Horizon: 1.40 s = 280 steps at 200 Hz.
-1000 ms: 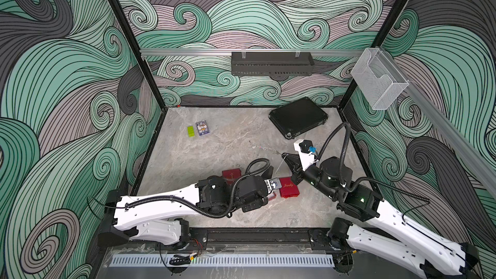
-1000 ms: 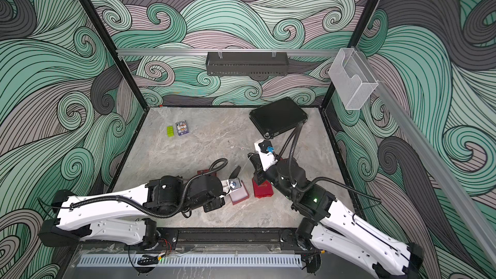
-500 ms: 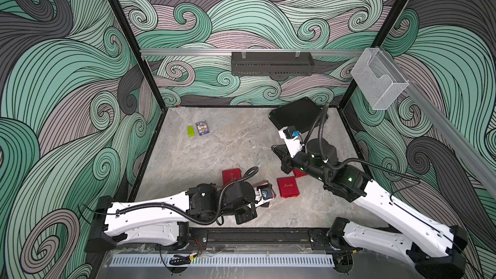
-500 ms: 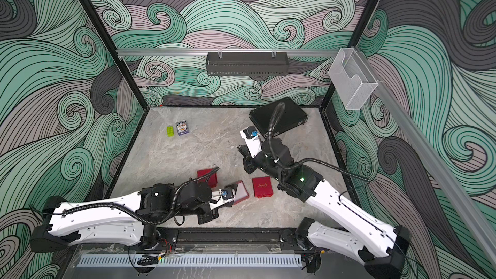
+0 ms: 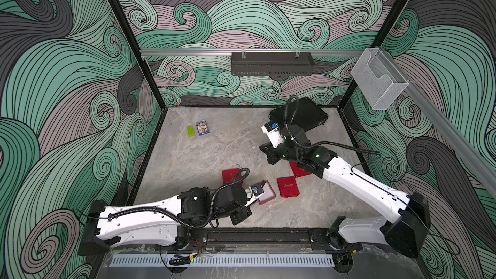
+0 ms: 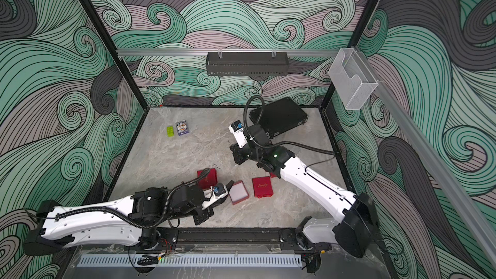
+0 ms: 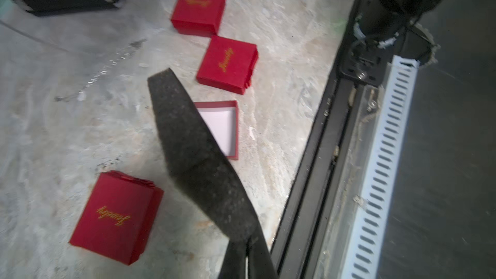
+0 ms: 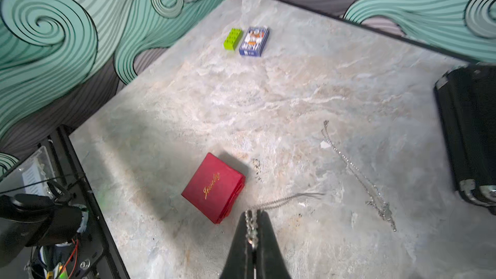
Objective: Take the necklace out of the lift-off lid jewelry box
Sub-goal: Place the necklace at the center of the board.
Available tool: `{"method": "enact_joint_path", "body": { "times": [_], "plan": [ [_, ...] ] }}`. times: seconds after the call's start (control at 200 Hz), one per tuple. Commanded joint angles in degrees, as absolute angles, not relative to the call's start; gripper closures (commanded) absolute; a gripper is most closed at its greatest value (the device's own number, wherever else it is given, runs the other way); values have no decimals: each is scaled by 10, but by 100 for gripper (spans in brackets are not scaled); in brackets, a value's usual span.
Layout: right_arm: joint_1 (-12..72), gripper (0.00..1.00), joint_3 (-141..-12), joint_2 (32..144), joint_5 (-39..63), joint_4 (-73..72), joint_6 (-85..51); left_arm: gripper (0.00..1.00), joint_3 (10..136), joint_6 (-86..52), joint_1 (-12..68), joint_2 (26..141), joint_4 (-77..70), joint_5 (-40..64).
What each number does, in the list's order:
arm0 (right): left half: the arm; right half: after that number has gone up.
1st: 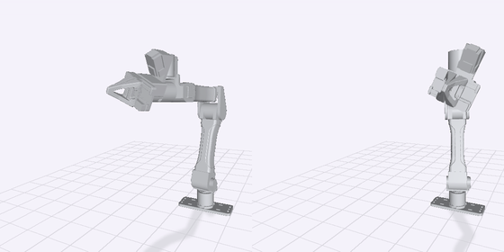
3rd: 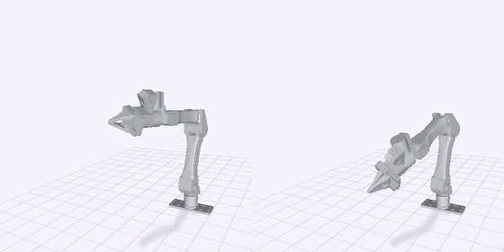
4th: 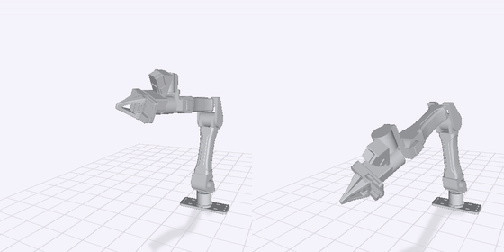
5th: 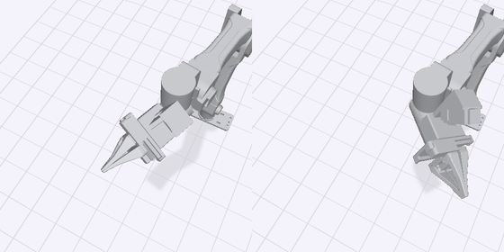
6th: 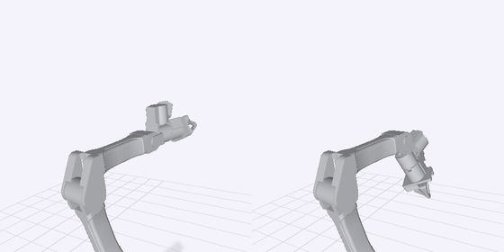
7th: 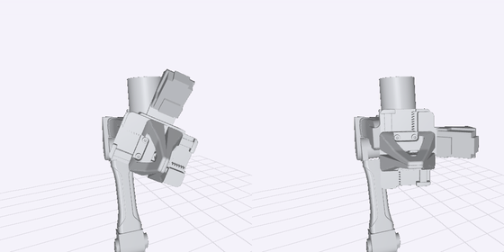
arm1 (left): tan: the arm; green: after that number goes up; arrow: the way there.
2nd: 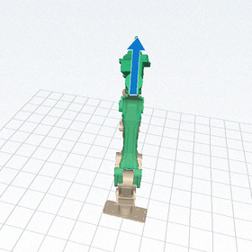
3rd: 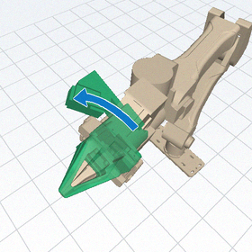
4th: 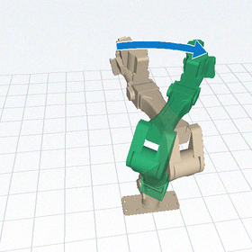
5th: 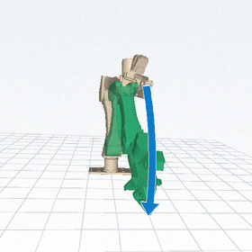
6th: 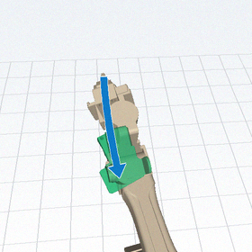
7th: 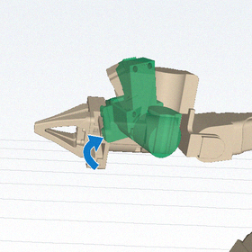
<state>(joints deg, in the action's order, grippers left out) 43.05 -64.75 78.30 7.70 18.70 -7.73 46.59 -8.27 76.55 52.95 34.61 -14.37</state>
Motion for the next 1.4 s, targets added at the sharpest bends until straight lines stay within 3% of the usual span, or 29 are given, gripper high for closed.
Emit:
{"method": "enact_joint_path", "body": {
  "times": [0.0, 0.155, 0.48, 0.71, 0.846, 1.131, 1.396],
  "plan": [
    [424, 100, -663, 830, 115, 173, -90, 100, 454, -131, 763, 486, 328, -282],
    [420, 100, -705, 936, 150, 153, -88, 100, 432, -170, 763, 425, 346, -391],
    [421, 100, -978, 1204, 173, 247, -71, 100, 403, -165, 763, 365, 335, -395],
    [418, 100, -1147, 1283, 163, 312, -62, 100, 406, -152, 763, 374, 330, -405],
    [404, 100, -1108, 1265, 148, 318, -63, 100, 407, -143, 762, 374, 325, -405],
    [364, 100, -888, 1169, 55, 304, -80, 100, 404, -132, 761, 402, 294, -395],
    [341, 100, -805, 1115, -11, 325, -91, 100, 431, -132, 759, 456, 271, -378]
  ]
}}
